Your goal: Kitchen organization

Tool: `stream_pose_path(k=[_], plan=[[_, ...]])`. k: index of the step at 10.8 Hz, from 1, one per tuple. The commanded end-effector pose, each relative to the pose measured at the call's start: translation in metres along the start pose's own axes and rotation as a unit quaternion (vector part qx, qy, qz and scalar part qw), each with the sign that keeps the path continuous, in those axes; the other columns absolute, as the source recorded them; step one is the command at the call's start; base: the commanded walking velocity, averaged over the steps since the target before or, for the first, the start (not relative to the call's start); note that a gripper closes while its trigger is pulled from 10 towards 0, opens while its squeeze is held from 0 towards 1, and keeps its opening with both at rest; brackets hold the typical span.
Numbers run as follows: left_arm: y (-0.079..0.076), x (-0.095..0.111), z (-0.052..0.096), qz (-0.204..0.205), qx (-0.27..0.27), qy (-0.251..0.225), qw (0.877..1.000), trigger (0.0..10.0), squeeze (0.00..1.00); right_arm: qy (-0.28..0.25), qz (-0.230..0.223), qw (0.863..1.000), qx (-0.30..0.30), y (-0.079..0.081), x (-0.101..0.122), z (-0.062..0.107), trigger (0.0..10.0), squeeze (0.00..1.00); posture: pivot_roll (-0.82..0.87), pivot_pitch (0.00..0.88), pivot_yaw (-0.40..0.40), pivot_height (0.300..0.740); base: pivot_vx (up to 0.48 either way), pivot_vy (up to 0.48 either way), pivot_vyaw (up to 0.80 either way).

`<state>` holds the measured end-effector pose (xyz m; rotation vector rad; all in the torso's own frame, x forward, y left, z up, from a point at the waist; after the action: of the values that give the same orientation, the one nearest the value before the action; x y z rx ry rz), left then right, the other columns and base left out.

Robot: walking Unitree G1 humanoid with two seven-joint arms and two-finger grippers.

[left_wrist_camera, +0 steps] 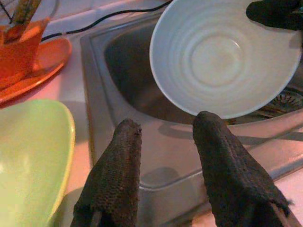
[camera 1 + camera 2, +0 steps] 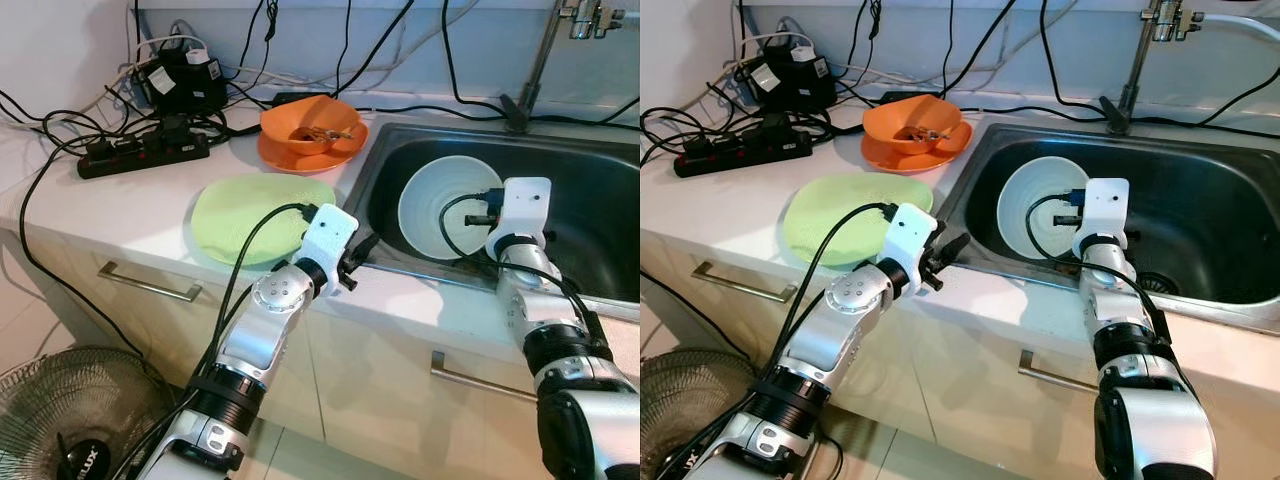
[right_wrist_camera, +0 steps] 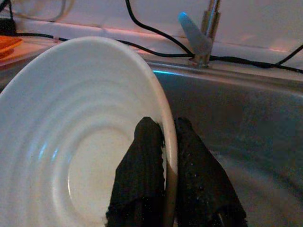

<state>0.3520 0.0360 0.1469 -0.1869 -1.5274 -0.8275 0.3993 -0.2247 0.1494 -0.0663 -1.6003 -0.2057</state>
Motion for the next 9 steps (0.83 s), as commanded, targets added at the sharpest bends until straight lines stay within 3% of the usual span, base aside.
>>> stream_pose_path(k=[1,2,3,4,9], plan=[[0.0028,-0.0073,0.0028,0.008,0.007,0.013,1.000,10.0,0.00,-0.003,0.002,1.000,0.016,0.0082,0.0022,-0.0018,10.0,0.00,0.07,0.011,0.100,0.740,0.000,0.000,0.00],[0.0029,-0.0072,0.0029,0.009,0.007,0.013,1.000,10.0,0.00,-0.001,0.002,1.000,0.018,0.0088,0.0014,-0.0019,10.0,0.78,0.07,0.009,0.100,0.740,0.000,0.000,0.00],[0.0027,-0.0071,0.0032,0.008,0.006,0.012,1.000,10.0,0.00,0.002,0.003,1.000,0.022,0.0111,0.0002,-0.0018,10.0,0.83,0.07,0.008,0.100,0.740,0.000,0.000,0.00],[0.0024,-0.0070,0.0034,0.007,0.005,0.012,1.000,10.0,0.00,0.002,0.005,1.000,0.025,0.0129,-0.0007,-0.0017,10.0,0.00,0.07,0.007,0.100,0.740,0.000,0.000,0.00],[0.0019,-0.0055,0.0044,0.001,0.005,0.004,1.000,10.0,0.00,-0.023,-0.005,0.999,0.032,0.0171,0.0072,-0.0020,10.0,0.00,0.07,0.001,0.104,0.740,0.000,0.000,0.00]])
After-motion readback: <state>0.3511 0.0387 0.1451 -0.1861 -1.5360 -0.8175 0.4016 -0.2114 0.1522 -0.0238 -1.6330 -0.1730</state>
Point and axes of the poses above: a point about 5 cm out from each wrist's last joint towards the gripper, its own z axis pointing back from the gripper into the wrist, its own x axis along the axis of the wrist's last joint, y = z × x, the point moved 2 cm from there along -z, pointing out of the wrist towards the gripper, and after that the axes turned 14 degrees about -z, right-handed, at the moved point
